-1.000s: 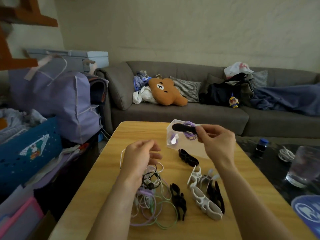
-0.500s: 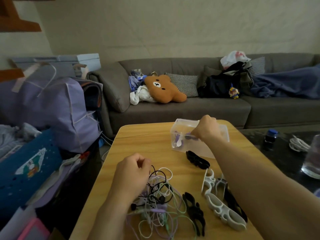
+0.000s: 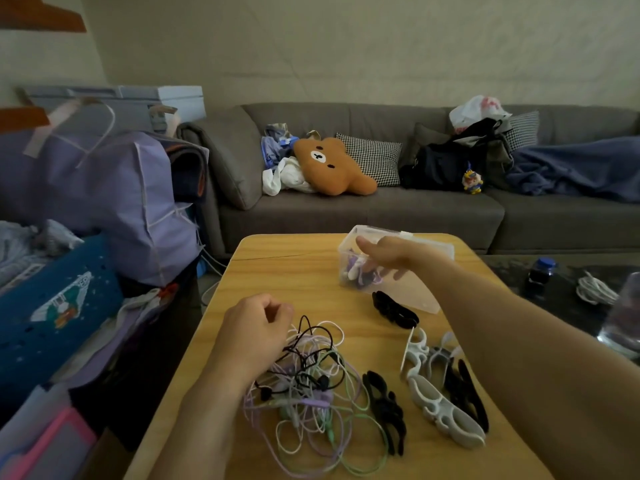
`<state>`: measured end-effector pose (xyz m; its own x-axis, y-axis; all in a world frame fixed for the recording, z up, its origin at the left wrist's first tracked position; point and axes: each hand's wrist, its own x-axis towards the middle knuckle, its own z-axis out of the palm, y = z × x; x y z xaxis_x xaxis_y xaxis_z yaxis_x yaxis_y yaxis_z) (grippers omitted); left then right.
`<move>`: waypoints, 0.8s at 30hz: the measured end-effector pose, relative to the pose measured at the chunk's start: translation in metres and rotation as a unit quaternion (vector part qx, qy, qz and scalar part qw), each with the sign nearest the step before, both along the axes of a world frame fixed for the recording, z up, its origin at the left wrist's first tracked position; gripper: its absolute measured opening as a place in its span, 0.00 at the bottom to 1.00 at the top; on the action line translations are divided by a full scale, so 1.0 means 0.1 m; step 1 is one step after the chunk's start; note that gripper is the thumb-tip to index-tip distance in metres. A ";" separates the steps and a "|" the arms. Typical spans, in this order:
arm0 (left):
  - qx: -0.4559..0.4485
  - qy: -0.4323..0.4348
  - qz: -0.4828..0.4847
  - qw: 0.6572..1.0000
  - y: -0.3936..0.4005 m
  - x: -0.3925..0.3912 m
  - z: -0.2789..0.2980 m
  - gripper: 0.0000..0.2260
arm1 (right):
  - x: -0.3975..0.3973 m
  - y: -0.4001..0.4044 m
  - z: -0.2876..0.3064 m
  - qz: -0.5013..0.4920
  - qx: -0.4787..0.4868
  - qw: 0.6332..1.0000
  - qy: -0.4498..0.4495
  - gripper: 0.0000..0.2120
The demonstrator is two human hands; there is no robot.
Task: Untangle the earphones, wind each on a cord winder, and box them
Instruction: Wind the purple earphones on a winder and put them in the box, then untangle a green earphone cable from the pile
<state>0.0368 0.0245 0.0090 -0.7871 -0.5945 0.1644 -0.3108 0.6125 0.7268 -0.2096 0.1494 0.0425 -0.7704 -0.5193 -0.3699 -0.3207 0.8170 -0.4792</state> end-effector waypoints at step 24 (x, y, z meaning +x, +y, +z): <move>0.033 0.102 -0.033 0.994 -0.03 0.01 -0.08 0.09 | 1.44 0.53 -0.35 0.162 -0.117 0.976 0.089 0.39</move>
<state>0.0376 0.0215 0.0013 -0.7794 -0.5572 0.2864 -0.1137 0.5754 0.8099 -0.0654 0.2025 0.0080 -0.5923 -0.8008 -0.0886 -0.6391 0.5339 -0.5536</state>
